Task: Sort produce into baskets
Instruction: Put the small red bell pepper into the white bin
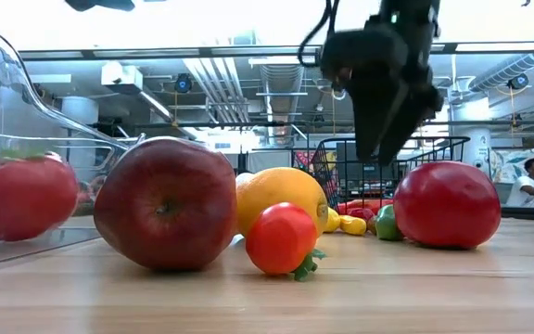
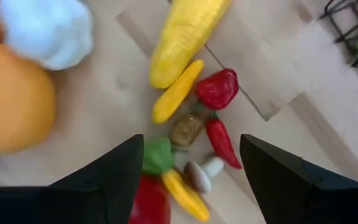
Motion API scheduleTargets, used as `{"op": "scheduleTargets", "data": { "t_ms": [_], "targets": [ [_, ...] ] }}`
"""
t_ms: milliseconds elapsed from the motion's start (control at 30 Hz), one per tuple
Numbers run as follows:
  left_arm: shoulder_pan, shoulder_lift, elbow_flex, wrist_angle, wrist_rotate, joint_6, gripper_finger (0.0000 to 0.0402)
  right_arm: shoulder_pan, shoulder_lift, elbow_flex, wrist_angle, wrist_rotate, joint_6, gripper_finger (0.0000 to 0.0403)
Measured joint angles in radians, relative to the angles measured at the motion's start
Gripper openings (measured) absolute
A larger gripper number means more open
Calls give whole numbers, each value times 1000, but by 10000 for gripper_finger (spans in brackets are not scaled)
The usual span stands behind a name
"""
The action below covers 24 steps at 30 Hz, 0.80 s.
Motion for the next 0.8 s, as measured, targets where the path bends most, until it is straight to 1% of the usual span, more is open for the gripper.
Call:
{"op": "scheduleTargets", "data": {
  "t_ms": [100,200,367,533,633,800],
  "targets": [
    [0,0,0,-2,0,22,244,-12,0,-52,75,10,45,248],
    [0,0,0,-2,-10,45,244,-23,0,-91,147,54,86,245],
    [0,0,0,-2,-16,69,244,-28,5,-119,174,133,158,244],
    [0,0,0,-5,-20,77,244,-33,29,-143,214,134,179,244],
    [0,0,0,-7,-43,78,244,-35,34,-164,216,134,194,244],
    [0,0,0,-9,-44,80,244,-36,34,-203,238,160,231,244]
  ]
}}
